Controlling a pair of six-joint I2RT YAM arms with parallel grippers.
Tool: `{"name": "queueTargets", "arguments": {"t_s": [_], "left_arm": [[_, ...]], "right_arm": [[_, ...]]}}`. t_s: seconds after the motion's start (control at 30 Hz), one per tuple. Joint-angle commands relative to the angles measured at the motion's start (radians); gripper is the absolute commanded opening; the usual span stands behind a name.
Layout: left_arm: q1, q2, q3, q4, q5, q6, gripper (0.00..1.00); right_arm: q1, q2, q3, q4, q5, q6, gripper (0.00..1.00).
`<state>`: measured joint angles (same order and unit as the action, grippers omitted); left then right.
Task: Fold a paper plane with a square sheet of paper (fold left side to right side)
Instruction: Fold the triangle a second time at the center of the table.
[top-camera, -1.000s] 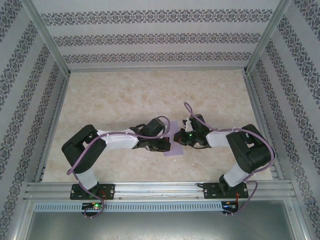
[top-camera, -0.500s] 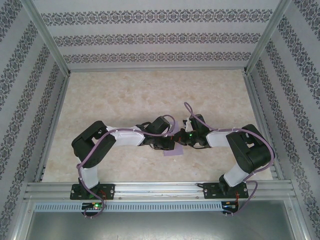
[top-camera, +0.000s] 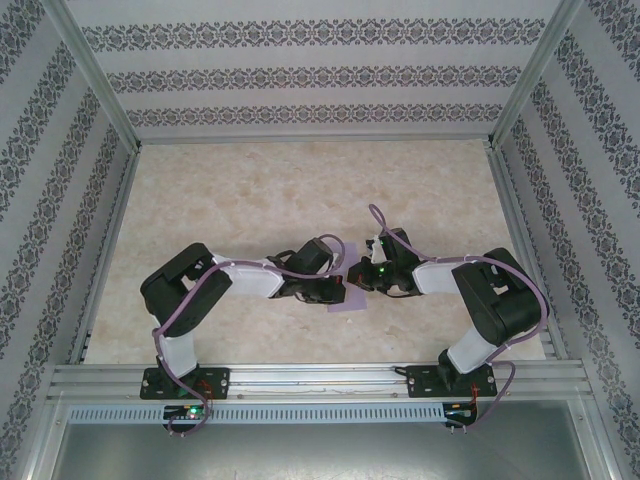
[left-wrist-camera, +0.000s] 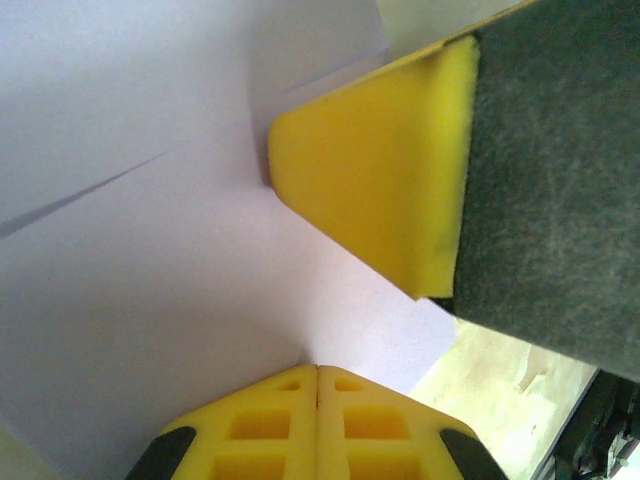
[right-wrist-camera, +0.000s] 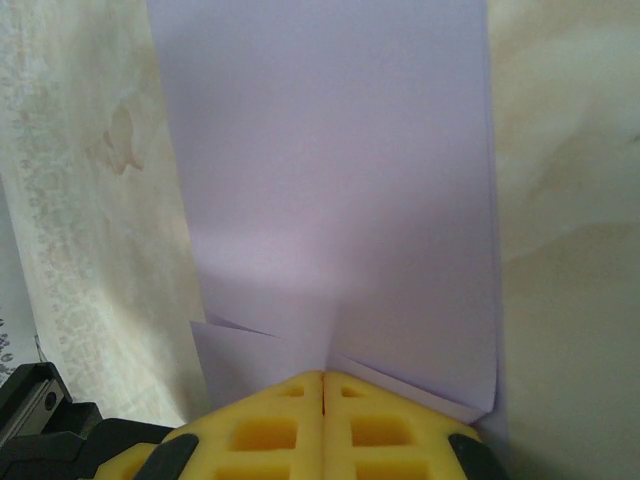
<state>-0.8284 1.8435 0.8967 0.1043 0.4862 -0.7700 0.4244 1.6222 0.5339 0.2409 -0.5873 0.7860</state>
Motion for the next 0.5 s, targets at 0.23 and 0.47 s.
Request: {"name": "queueTargets", "arguments": {"t_s": [0.23,0.47], "left_arm": [[-0.015,-0.093,-0.146,-0.074,0.022,0.001,0.01],[-0.020,-0.143,-0.210,-0.092,0.008,-0.005,0.00]], "right_arm": [[-0.028,0.068,-0.035,-0.141,0.073,-0.046,0.00],[-0.035,0.062,-0.031,-0.153,0.064,-0.054,0.00]]}}
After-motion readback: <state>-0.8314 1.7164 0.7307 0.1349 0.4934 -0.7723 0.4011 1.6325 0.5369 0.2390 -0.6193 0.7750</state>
